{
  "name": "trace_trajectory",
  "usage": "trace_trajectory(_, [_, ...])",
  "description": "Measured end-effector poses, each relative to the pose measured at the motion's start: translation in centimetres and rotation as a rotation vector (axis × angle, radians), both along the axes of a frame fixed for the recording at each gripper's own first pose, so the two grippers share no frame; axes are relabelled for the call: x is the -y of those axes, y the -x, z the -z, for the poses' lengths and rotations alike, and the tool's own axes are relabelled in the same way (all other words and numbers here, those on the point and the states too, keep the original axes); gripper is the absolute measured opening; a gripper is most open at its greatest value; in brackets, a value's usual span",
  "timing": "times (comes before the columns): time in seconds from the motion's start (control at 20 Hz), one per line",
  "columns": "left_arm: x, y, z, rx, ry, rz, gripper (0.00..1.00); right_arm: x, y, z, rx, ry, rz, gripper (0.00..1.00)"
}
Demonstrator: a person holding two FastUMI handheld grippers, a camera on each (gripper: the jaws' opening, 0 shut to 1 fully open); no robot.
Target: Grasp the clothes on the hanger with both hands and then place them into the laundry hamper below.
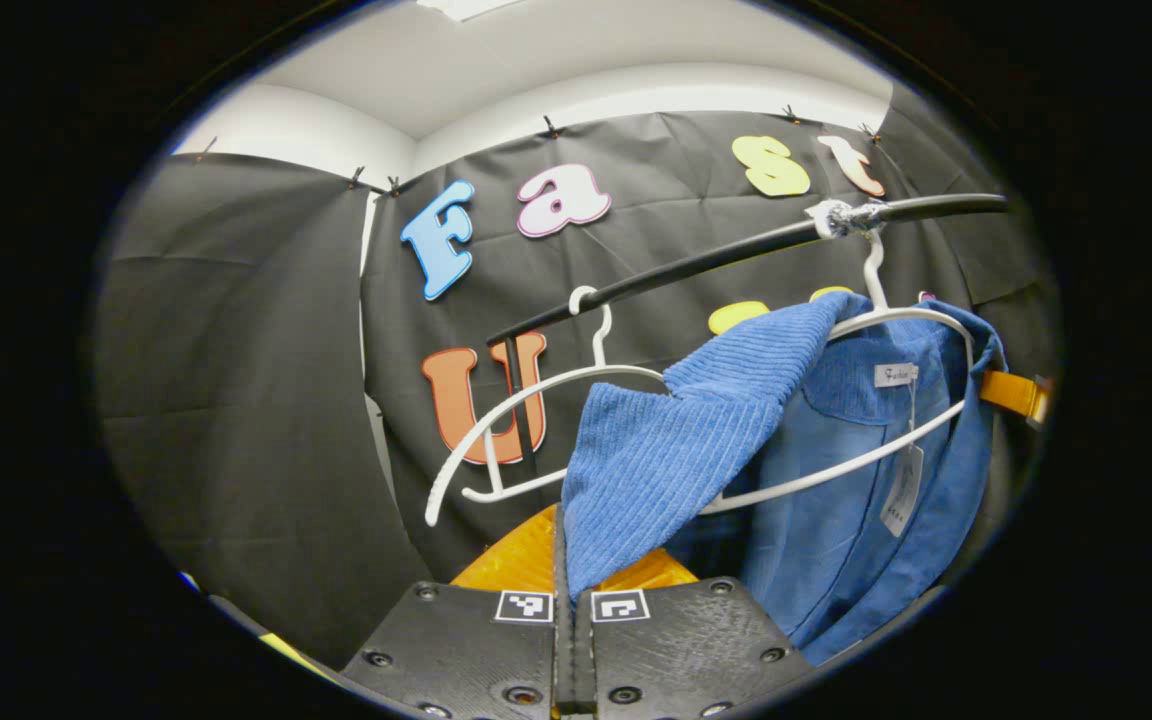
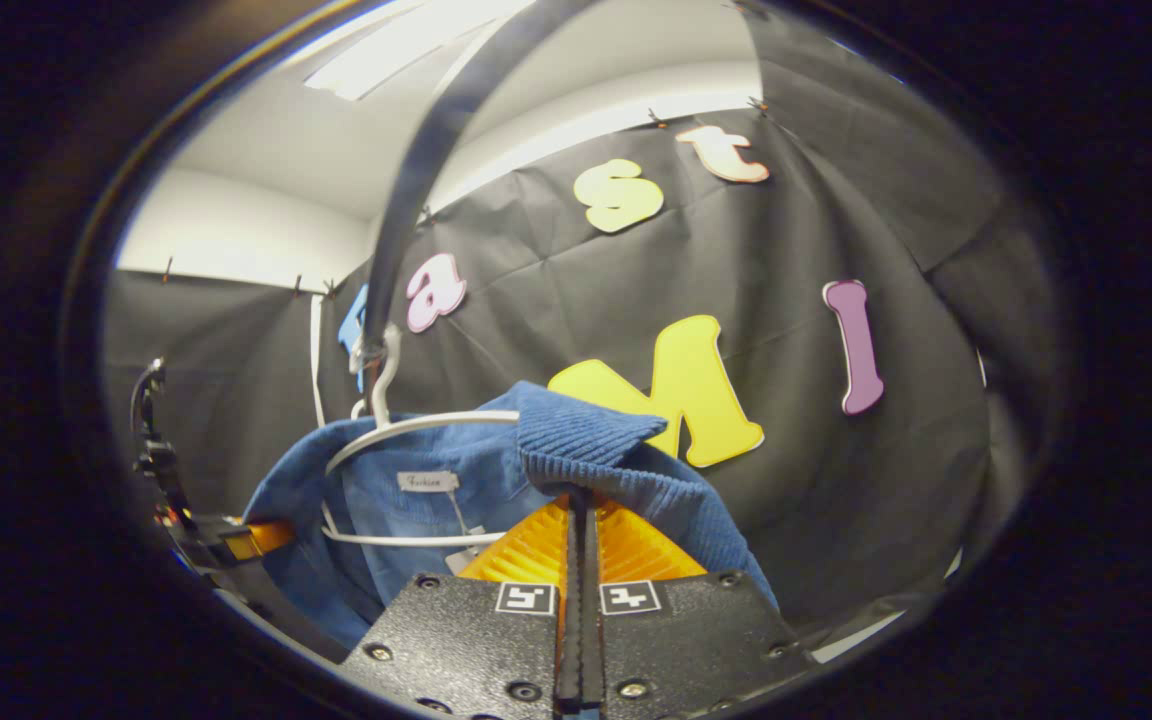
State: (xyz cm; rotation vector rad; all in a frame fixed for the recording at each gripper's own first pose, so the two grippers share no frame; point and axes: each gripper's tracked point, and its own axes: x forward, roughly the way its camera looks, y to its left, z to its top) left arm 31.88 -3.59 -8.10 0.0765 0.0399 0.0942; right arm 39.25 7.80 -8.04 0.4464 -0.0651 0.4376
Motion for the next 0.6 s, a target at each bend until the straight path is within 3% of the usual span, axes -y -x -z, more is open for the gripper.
trace_trajectory(0.15, [-0.5, -0.2, -0.1, -0.006, 0.015, -0.006, 0.03, 1.8, -1.7, -0.1, -0.043, -0.116, -0.051, 0.03])
trace_trajectory(0.4, [-1.1, -0.8, -1.4, 0.000, 0.020, -0.008, 0.01, 3.2, -2.9, -2.3, -0.043, -0.152, -0.090, 0.03])
trace_trajectory(0.6, [-2.0, -1.5, -2.9, 0.014, 0.019, -0.015, 0.04, 5.1, -5.1, -3.8, -0.058, -0.266, -0.106, 0.03])
